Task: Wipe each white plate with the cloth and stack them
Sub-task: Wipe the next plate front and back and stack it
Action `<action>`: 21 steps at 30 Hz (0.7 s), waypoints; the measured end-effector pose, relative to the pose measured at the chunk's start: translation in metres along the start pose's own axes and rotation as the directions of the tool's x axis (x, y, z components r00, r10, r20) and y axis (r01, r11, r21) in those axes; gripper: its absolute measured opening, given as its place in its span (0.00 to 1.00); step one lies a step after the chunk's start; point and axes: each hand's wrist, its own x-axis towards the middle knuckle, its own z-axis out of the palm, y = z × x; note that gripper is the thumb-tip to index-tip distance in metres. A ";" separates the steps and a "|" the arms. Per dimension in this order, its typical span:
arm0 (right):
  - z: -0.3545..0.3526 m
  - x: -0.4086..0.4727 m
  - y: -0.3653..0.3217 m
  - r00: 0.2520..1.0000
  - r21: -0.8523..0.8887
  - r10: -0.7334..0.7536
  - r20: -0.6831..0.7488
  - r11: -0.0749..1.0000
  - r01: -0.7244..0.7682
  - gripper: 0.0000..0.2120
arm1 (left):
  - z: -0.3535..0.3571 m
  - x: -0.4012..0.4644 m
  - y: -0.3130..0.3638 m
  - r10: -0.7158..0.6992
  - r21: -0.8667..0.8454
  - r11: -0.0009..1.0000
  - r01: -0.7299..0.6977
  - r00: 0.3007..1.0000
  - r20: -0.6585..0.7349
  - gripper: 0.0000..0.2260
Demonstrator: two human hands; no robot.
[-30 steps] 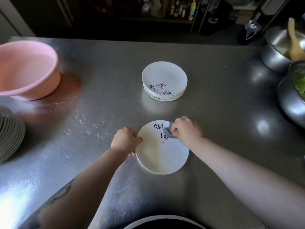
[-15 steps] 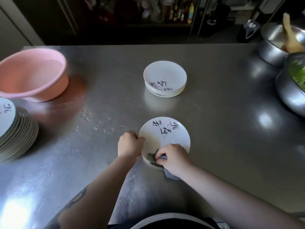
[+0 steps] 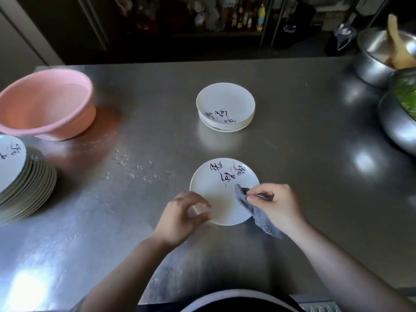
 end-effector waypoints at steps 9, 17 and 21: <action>-0.001 -0.008 0.012 0.998 0.011 -0.022 -0.052 1.000 0.023 0.15 | 0.024 0.007 -0.005 0.134 0.163 0.975 -0.153 0.983 0.122 0.11; -0.003 -0.008 0.009 0.998 0.026 -0.027 -0.062 0.999 0.028 0.15 | 0.018 0.010 -0.003 0.387 0.260 0.873 -0.413 0.910 0.149 0.02; -0.010 -0.004 -0.008 0.990 0.027 -0.087 -0.107 0.996 0.090 0.15 | 0.006 0.016 0.002 0.462 0.290 0.844 -0.452 0.886 0.038 0.08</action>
